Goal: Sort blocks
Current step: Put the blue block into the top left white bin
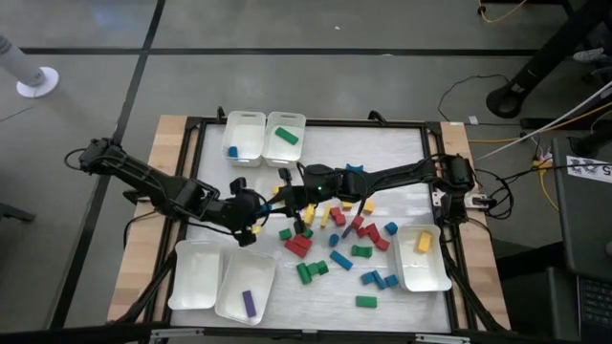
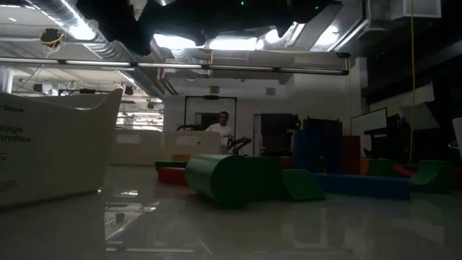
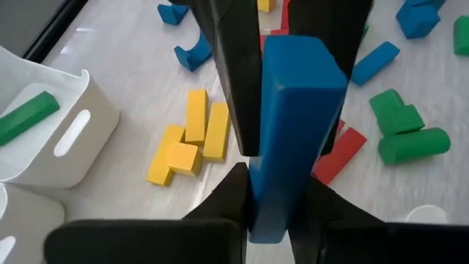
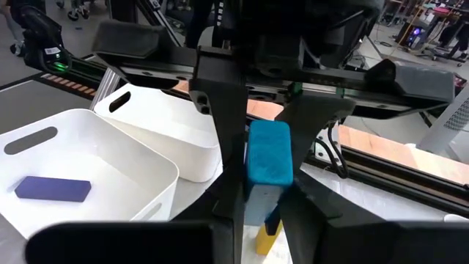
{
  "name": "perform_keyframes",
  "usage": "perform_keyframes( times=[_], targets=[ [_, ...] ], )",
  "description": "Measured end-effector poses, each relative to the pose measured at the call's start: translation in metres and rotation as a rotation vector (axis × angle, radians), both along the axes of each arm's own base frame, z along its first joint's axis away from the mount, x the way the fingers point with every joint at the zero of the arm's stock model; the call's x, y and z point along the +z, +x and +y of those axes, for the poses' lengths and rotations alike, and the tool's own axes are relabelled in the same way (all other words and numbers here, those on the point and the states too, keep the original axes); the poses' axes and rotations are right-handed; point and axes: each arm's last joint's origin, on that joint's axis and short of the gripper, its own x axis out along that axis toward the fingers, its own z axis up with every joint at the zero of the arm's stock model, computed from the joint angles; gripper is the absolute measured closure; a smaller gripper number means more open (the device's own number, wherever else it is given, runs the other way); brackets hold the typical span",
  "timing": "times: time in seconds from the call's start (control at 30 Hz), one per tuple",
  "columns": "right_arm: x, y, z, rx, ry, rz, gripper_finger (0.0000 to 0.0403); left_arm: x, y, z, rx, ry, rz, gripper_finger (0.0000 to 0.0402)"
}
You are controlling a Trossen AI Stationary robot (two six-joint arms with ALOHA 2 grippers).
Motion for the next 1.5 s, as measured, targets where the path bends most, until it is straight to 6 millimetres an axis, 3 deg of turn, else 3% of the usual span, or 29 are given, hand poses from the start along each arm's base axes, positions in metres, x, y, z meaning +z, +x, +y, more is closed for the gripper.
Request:
perform_keyframes(
  times=[0.23, 0.47, 0.67, 0.83, 0.97, 1.23, 1.5],
  targets=[
    [0.0, 0.0, -0.001, -0.036, -0.005, 0.001, 0.0327, 0.0, 0.0, 0.0, 0.004, 0.002, 0.001, 0.0357],
    [-0.002, 0.0, -0.002, -0.07, -0.022, 0.016, 0.0249, 0.0, 0.001, 0.003, 0.037, -0.024, -0.006, 0.0357],
    [0.002, -0.005, -0.009, -0.299, -0.111, 0.058, 0.0186, -0.002, 0.001, 0.014, 0.09, -0.006, 0.029, 0.0357],
    [0.009, -0.022, -0.017, -0.482, -0.239, 0.194, 0.017, -0.006, 0.0, 0.03, 0.158, -0.005, 0.084, 0.0357],
    [0.005, -0.036, -0.021, -0.508, -0.273, 0.349, 0.0169, -0.008, -0.001, 0.054, 0.242, 0.043, 0.137, 0.0357],
    [-0.016, -0.053, -0.028, -0.533, -0.156, 0.635, 0.0169, -0.008, -0.005, 0.119, 0.395, 0.151, 0.231, 0.0357],
    [-0.02, -0.057, -0.021, -0.386, -0.052, 0.72, 0.0168, -0.008, -0.025, 0.177, 0.565, 0.184, 0.318, 0.0349]
  ],
)
